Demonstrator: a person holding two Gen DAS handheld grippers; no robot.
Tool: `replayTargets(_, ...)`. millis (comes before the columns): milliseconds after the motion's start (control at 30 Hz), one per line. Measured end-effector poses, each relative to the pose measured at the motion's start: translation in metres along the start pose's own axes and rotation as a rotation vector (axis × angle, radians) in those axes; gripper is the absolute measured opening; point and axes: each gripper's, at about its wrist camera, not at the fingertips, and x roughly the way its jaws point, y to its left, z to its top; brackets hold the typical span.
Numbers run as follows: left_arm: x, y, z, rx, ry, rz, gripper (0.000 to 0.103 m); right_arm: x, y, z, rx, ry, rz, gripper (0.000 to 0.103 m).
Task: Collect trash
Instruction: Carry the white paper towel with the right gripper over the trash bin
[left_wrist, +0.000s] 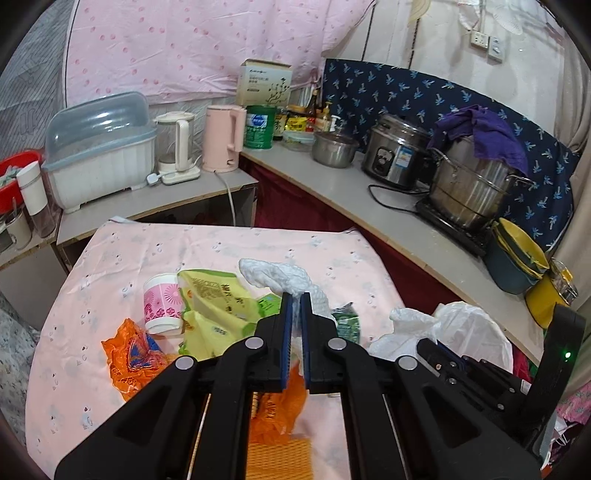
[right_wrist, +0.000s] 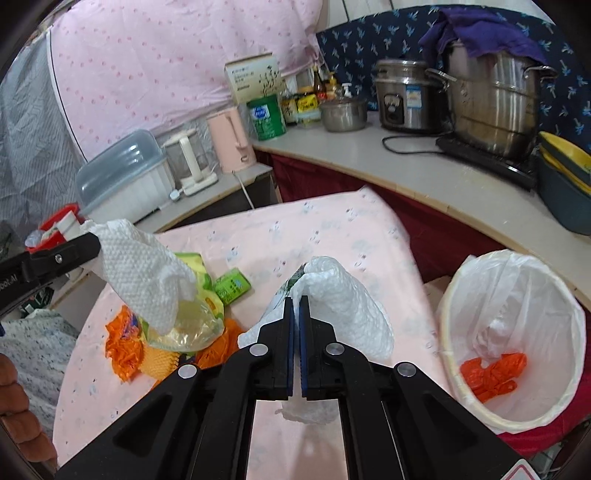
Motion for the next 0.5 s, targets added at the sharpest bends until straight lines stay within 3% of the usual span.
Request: replayTargets(500, -0.014, -0.112, -0.014, 0.133, 0.005, -0.120, 0.004, -0.080, -0.080, -0.004, 0.094, -0.105, -0.107, 0.002)
